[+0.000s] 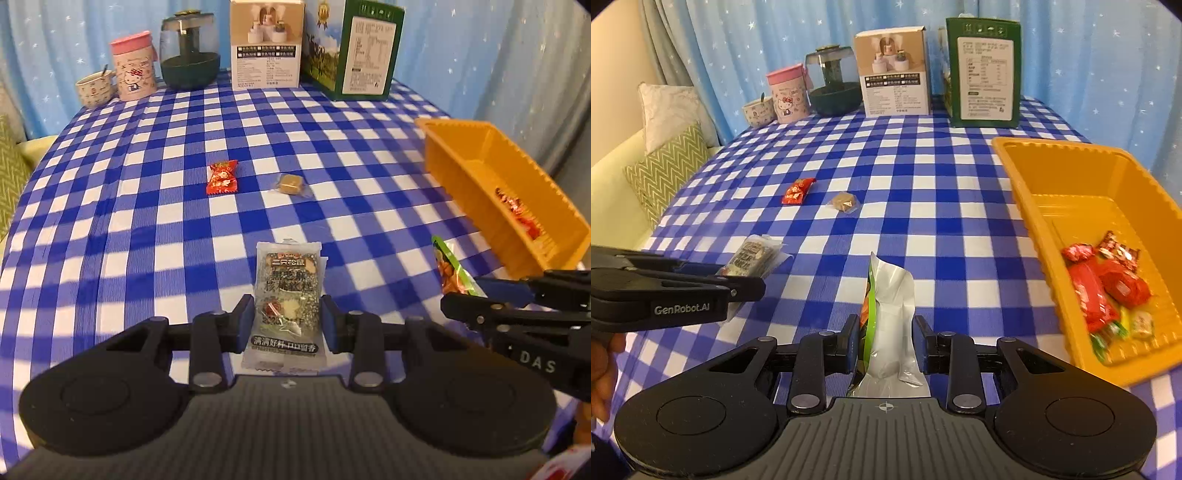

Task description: Organize snacks

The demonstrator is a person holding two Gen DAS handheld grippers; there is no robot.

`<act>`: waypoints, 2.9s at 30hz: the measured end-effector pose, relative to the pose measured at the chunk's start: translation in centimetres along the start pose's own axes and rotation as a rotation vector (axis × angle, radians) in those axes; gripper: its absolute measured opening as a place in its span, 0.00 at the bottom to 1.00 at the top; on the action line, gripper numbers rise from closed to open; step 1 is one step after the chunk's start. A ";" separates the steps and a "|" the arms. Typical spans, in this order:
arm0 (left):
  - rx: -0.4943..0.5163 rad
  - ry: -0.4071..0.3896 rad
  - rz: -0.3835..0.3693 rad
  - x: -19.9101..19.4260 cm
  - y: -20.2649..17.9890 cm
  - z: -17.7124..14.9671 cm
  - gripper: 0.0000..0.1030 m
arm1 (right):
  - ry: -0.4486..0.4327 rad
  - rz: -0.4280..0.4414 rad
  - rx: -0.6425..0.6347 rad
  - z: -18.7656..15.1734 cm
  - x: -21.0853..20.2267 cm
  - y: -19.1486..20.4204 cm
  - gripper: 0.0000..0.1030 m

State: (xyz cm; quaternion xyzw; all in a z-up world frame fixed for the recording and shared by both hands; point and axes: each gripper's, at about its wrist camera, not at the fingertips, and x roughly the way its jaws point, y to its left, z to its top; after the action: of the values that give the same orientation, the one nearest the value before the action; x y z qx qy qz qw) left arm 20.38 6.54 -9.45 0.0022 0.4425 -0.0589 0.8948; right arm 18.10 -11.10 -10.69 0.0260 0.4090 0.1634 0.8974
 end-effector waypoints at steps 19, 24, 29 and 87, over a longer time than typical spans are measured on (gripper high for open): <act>-0.045 -0.064 -0.043 -7.8 -6.6 -2.9 0.33 | -0.067 -0.064 0.040 -2.4 -9.4 -2.8 0.30; -0.022 -0.070 -0.053 -8.5 -8.4 -2.9 0.33 | -0.084 -0.075 0.052 -2.5 -10.7 -3.8 0.30; 0.004 -0.072 -0.067 -9.0 -10.1 -2.8 0.33 | -0.101 -0.086 0.067 -2.8 -12.0 -4.8 0.30; 0.095 -0.079 -0.198 -1.1 -22.8 5.3 0.33 | -0.165 -0.214 0.180 1.6 -13.0 -19.5 0.30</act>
State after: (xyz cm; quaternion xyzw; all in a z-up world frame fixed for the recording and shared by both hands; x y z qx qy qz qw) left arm 21.45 -16.25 -4.29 -0.0014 0.4018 -0.1677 0.9002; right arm 16.62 -33.47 -3.65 0.0759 0.3474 0.0266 0.9343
